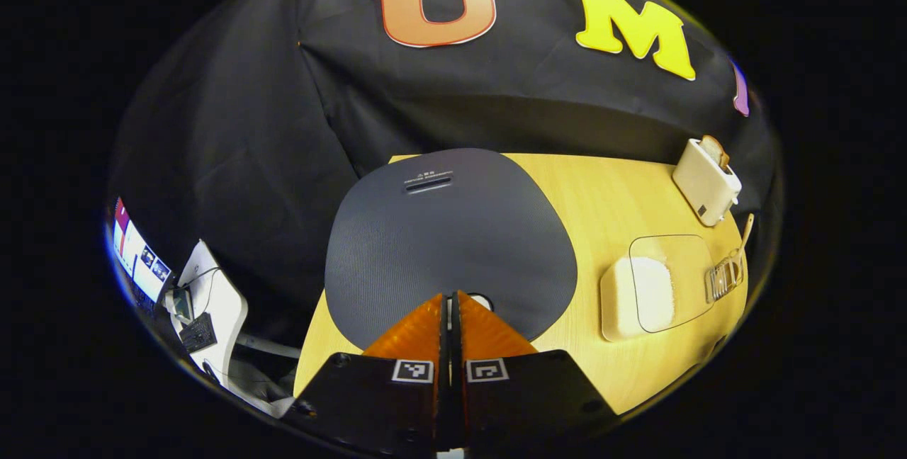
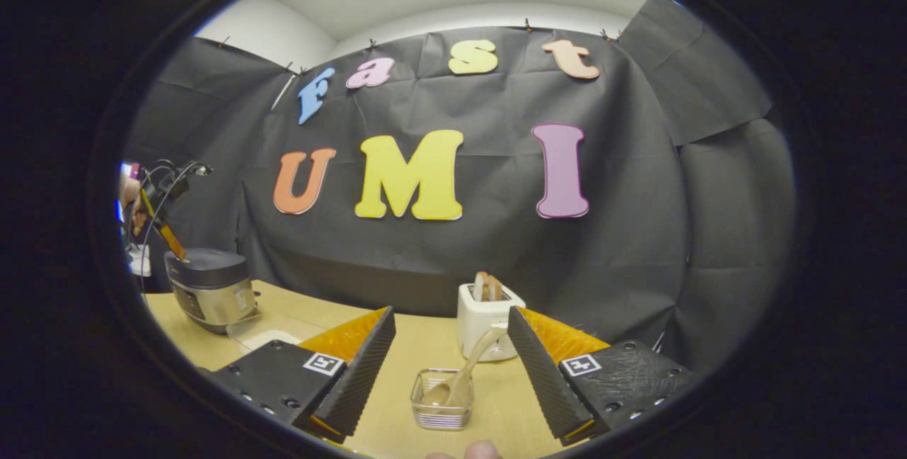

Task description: Close the left gripper, press the button to open the rice cooker; take a wooden spoon from the chopstick holder with the right hand, scoop a spoonful of rice and pour it into the rice cooker, then put the wooden spoon back into the chopstick holder.

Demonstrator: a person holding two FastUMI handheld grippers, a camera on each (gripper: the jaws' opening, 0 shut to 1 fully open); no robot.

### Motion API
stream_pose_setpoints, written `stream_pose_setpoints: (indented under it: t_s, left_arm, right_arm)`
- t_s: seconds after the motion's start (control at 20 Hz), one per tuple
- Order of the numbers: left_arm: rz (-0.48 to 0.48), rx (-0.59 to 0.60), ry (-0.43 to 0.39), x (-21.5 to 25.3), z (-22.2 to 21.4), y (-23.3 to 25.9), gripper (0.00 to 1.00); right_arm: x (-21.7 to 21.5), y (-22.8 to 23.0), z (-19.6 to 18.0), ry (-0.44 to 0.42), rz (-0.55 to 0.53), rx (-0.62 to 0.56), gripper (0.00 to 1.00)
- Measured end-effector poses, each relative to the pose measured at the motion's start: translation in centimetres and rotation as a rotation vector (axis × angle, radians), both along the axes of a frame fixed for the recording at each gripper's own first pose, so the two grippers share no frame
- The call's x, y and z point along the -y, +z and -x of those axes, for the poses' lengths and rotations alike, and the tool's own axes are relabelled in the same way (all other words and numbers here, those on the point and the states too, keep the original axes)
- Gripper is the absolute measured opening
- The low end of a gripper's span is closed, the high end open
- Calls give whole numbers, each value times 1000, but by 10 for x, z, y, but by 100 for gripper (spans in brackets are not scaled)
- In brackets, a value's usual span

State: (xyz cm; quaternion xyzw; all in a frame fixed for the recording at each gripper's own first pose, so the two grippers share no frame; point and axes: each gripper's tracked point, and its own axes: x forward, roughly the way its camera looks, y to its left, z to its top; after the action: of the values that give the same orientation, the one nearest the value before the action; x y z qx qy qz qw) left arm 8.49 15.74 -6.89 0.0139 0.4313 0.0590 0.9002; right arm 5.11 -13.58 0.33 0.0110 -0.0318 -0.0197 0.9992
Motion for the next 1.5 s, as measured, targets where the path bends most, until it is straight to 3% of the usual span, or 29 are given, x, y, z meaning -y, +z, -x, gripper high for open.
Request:
stream_pose_setpoints:
  t_s: [0.1,0.25,0.35,0.4,0.45,0.55,0.65,0.8,0.85,0.9,1.15,1.35,1.5]
  left_arm:
    - [0,72,32,0,-10,17,3]
    - [-16,272,67,-13,-26,65,17]
    - [-8,392,77,-21,-26,101,48]
    - [8,435,87,-20,-23,114,59]
    - [28,467,95,-20,-20,125,60]
    - [89,468,98,-18,-11,127,88]
    - [91,458,102,-20,0,123,100]
    - [59,540,78,-14,4,133,100]
    - [75,562,64,-7,5,134,94]
    - [101,557,55,4,8,130,100]
    - [94,641,4,28,18,132,100]
    - [95,615,-19,38,31,113,100]
    - [76,574,-7,31,35,97,100]
  right_arm:
    - [10,1,4,-20,-3,5,97]
    - [21,4,9,-41,-14,6,95]
    - [26,0,8,-49,-13,-12,95]
    - [26,-1,8,-43,-19,-21,95]
    - [27,-2,8,-37,-22,-33,95]
    - [33,-6,8,-43,-5,-51,95]
    - [43,-8,8,-47,2,-70,95]
    - [59,-20,1,-52,-24,-125,97]
    - [61,-27,-5,-43,-36,-148,97]
    - [59,-36,-12,-25,-54,-182,96]
    - [34,-88,-67,127,-155,-399,95]
    - [23,-120,-109,177,-228,-512,92]
    - [13,-138,-134,199,-267,-555,96]
